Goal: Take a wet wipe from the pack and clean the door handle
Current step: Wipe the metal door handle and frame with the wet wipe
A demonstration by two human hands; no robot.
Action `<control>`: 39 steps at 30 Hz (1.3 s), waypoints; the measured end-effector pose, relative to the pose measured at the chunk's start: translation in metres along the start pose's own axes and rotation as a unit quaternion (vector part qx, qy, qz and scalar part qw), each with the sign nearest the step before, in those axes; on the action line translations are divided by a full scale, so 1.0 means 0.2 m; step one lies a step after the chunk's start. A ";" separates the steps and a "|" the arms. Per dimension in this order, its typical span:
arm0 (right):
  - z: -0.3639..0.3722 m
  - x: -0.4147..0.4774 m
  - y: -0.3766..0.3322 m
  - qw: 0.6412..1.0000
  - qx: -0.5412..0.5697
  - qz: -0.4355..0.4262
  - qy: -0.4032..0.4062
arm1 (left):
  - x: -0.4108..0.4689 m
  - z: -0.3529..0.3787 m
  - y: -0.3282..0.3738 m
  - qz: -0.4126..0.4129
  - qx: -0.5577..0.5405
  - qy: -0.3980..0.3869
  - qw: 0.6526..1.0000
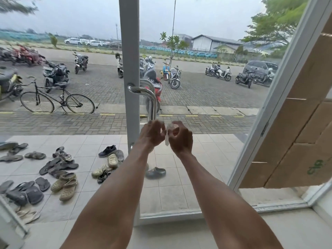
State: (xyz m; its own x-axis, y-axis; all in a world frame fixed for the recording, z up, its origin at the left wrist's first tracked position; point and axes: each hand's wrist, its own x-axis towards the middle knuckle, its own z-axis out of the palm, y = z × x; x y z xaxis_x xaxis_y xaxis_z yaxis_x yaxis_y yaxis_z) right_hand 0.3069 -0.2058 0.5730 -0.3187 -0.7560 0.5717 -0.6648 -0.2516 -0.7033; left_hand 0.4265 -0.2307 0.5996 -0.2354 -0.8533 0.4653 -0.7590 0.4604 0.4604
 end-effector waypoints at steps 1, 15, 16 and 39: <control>0.02 0.02 -0.03 1.000 0.010 0.003 0.000 | 0.02 -0.02 -0.01 -0.011 -0.015 0.009 1.000; 0.20 0.56 -0.28 0.995 0.098 0.015 0.007 | 0.51 -0.39 -0.19 -0.167 -0.194 0.209 0.944; 0.21 0.59 -0.30 0.994 0.109 0.012 0.001 | 0.53 -0.41 -0.19 -0.178 -0.211 0.218 0.936; 0.28 0.81 -0.53 0.926 0.311 0.052 -0.208 | 0.82 -0.75 -0.30 -0.186 -0.285 0.272 0.900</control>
State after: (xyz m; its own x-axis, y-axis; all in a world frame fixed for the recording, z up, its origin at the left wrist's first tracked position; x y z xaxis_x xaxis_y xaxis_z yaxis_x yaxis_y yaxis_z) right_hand 0.3637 -0.3354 0.7151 0.0144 -0.9307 0.3654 -0.0851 -0.3653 -0.9270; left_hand 0.5246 -0.3608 0.7625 0.4212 -0.7989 0.4293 -0.2533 0.3510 0.9015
